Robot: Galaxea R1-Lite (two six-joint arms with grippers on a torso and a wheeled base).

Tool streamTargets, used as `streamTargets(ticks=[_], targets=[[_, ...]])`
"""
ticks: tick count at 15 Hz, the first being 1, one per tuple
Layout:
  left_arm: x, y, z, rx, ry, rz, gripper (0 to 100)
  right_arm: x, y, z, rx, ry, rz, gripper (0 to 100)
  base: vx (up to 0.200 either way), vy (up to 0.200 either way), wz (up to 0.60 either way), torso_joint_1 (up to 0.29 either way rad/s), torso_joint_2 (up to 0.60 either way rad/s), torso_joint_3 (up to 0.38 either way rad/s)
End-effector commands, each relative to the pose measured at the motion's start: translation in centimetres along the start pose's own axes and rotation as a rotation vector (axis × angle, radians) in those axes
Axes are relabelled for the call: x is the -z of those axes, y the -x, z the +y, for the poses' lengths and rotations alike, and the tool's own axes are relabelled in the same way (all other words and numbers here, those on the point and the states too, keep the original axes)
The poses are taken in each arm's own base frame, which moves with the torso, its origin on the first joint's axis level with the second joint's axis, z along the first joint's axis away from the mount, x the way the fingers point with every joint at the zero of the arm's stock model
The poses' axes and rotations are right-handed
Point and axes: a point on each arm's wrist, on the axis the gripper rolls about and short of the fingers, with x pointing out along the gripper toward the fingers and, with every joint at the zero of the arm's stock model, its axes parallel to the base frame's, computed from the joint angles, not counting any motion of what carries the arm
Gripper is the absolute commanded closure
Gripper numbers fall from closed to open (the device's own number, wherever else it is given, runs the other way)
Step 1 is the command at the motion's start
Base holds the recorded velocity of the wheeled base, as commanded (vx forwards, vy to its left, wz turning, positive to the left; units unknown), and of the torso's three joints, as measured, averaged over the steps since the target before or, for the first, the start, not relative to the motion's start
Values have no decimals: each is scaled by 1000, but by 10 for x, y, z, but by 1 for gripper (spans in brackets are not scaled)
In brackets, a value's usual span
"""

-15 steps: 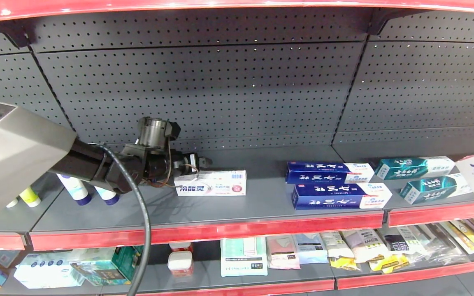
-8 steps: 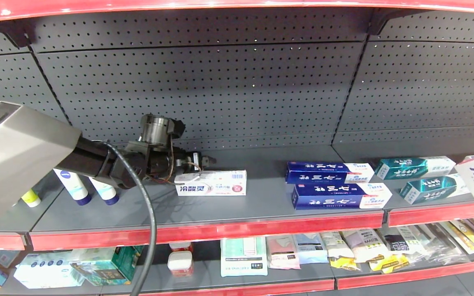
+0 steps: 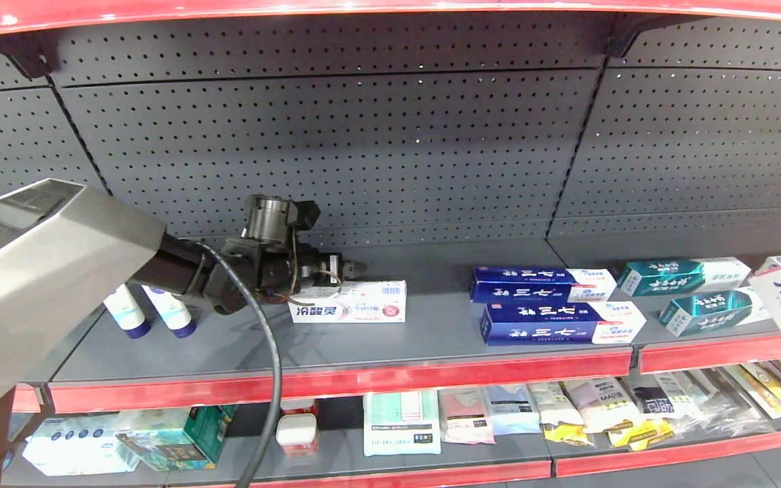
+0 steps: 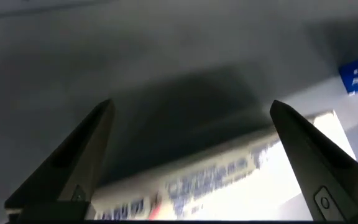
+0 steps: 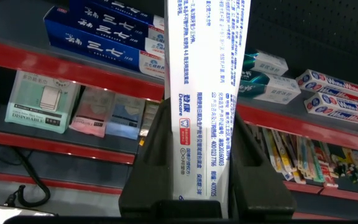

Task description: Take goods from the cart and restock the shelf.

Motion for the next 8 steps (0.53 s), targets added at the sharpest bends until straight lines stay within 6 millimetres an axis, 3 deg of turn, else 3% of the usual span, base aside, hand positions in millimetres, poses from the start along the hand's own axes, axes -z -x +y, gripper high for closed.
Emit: streamTargets(ticks=[1, 8], targets=[[2, -7, -3, 6, -3, 5, 0, 2, 0, 1, -3, 0, 6, 100, 0, 0, 0, 0, 0, 0], [11, -8, -15, 18, -11, 83, 0, 2, 1, 1, -2, 0, 1, 100, 0, 0, 0, 0, 0, 0]])
